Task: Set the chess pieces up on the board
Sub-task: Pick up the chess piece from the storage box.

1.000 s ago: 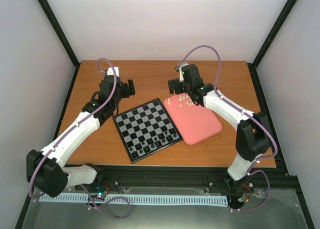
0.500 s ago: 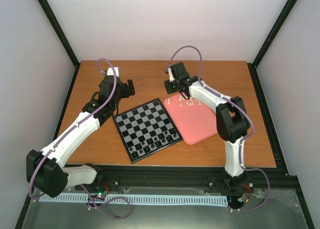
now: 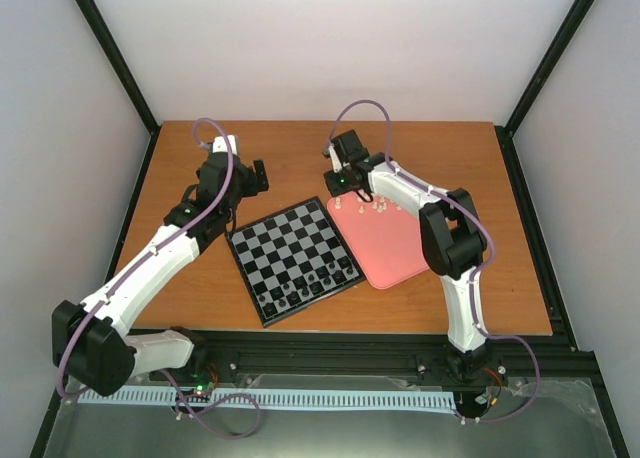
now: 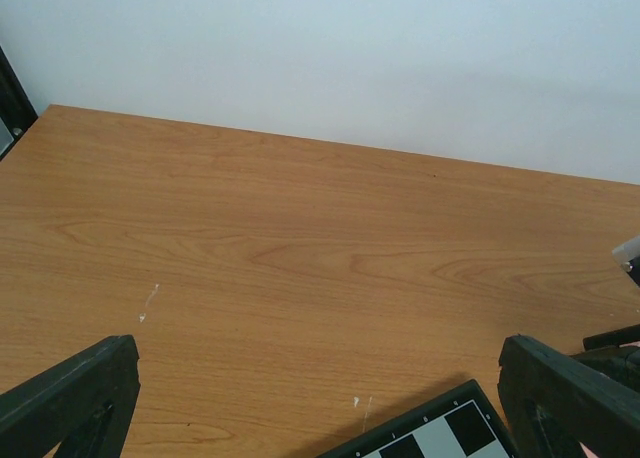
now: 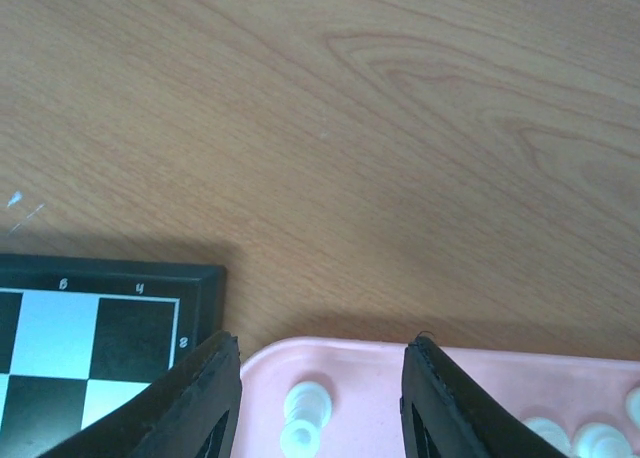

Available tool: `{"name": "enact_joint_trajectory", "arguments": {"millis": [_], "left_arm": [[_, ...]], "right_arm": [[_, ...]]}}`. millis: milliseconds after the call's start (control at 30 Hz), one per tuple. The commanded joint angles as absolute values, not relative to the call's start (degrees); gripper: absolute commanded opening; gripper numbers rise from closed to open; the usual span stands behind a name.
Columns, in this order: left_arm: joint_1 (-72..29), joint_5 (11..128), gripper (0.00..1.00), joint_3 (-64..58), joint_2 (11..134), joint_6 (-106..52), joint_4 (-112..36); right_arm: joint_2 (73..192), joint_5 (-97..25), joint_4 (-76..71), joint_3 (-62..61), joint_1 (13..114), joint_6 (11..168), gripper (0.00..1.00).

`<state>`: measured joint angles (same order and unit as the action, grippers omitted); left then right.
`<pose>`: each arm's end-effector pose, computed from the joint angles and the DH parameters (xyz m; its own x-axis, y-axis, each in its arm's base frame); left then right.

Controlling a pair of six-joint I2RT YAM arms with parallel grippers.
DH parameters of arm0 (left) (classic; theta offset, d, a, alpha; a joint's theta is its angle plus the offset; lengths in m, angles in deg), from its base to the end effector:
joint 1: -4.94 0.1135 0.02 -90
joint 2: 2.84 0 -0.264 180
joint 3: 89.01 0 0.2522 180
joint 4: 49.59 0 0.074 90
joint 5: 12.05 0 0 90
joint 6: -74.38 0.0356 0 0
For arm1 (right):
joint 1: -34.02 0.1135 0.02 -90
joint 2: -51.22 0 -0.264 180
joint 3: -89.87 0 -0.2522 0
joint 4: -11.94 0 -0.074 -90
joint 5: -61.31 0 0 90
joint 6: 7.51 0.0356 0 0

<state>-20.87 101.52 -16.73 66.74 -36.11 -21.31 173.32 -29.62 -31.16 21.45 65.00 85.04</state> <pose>0.2547 -0.1073 0.3268 -0.3901 -0.1677 -0.9054 -0.0664 0.9858 -0.1540 0.4054 0.2441 0.2029 -0.7128 -0.3761 -0.5920 -0.4917 0.8699 0.0394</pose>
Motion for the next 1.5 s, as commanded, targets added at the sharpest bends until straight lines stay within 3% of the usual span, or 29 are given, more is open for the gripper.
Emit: {"name": "enact_joint_trajectory", "arguments": {"millis": [0,533,800,1233,1467], "left_arm": [[-21.3,101.8,1.0,-15.9,67.4,-35.0,-22.4],[-21.3,102.0,1.0,-15.8,68.2,-35.2,-22.6],[-21.3,102.1,1.0,-15.6,69.1,-35.5,-22.4],[-21.3,102.1,1.0,-15.7,69.0,-35.8,-22.2],[-21.3,102.2,1.0,-15.7,68.9,-35.7,-22.1]], "right_arm": [[174.0,-29.5,-32.9,20.9,66.4,84.1,0.45],[176.2,-27.0,-36.6,20.6,66.9,84.1,0.41],[176.0,-27.4,-36.8,20.1,66.9,84.2,0.29],[177.2,-27.9,-36.5,20.1,66.9,84.0,0.29],[177.9,-27.8,-37.4,21.3,66.9,84.0,0.11]]}}
